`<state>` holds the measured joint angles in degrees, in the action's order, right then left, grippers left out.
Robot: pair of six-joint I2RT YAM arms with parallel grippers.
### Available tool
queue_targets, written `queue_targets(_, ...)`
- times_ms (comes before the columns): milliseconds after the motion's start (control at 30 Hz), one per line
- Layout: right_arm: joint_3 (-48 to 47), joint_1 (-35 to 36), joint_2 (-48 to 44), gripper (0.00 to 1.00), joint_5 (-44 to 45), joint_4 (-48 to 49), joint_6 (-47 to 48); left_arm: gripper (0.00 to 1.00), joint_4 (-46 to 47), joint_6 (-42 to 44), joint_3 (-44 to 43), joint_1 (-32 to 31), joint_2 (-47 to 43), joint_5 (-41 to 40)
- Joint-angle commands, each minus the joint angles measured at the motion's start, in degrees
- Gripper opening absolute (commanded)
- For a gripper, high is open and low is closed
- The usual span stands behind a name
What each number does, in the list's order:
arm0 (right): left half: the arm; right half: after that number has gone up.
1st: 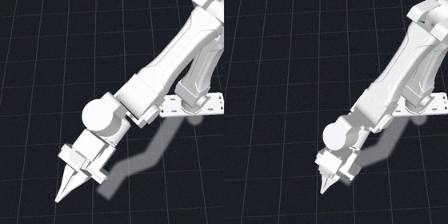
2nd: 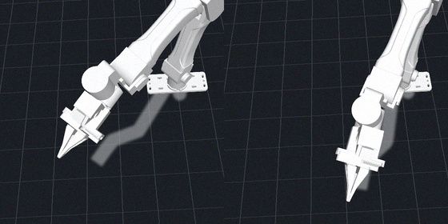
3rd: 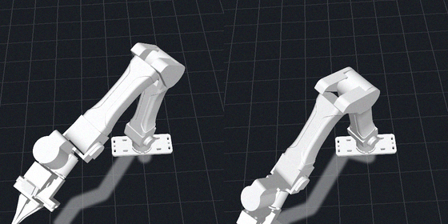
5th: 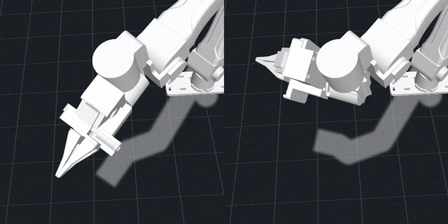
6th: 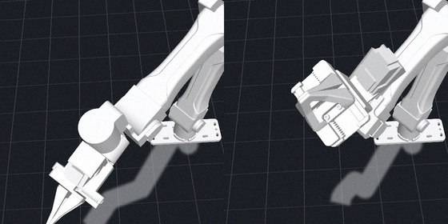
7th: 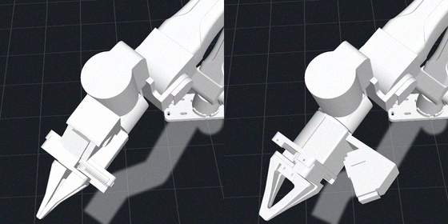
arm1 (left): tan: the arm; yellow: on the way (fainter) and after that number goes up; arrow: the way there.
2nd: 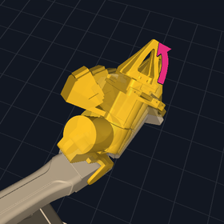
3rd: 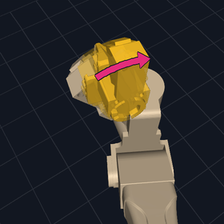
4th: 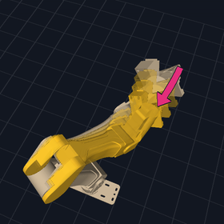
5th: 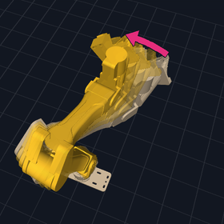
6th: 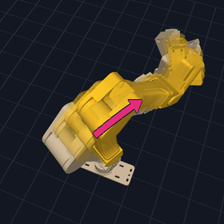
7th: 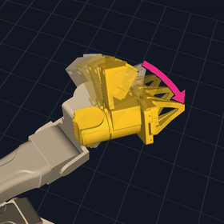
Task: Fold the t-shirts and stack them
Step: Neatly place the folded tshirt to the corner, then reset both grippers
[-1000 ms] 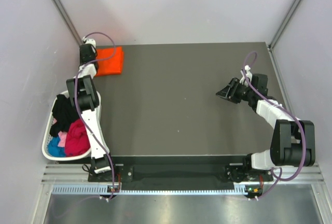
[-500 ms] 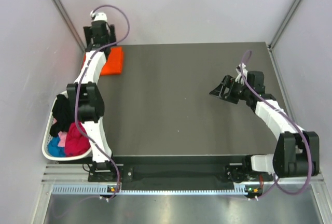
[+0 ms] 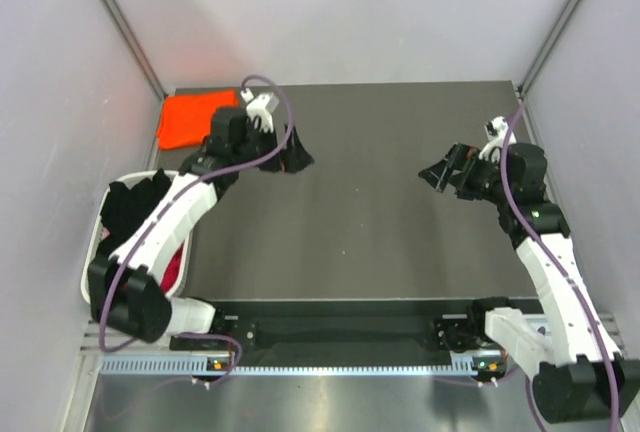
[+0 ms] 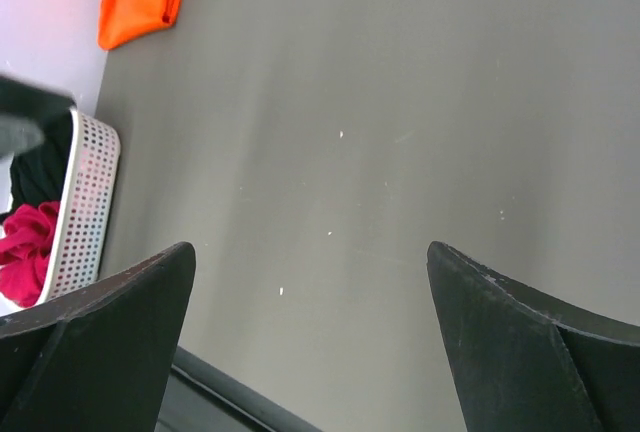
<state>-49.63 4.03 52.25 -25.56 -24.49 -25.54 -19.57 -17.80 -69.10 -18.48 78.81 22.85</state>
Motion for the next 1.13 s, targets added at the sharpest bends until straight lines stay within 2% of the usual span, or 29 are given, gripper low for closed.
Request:
queue_targets(0, -1.88, 0.54, -4.69, 1.00, 2.18, -2.76, -0.03, 0.99, 1.91, -3.37, 5.28, 0.73, -9.71, 7.55)
queue_targets(167, 0.32, 0.54, -9.79, 1.00, 1.92, -3.36, -1.71, 0.99, 0.15, -2.15, 10.21, 0.73, -18.23, 7.74)
queue_targets(333, -0.12, 0.54, -12.61, 1.00, 4.81, -4.95, -0.74, 0.99, 1.02, -3.90, 11.53, 0.73, -21.67, 9.05)
queue_targets(1100, -0.91, 0.62, -13.49, 1.00, 7.45, -5.92, 0.14, 0.99, 2.08, -6.19, 10.92, 0.73, -23.61, 8.53)
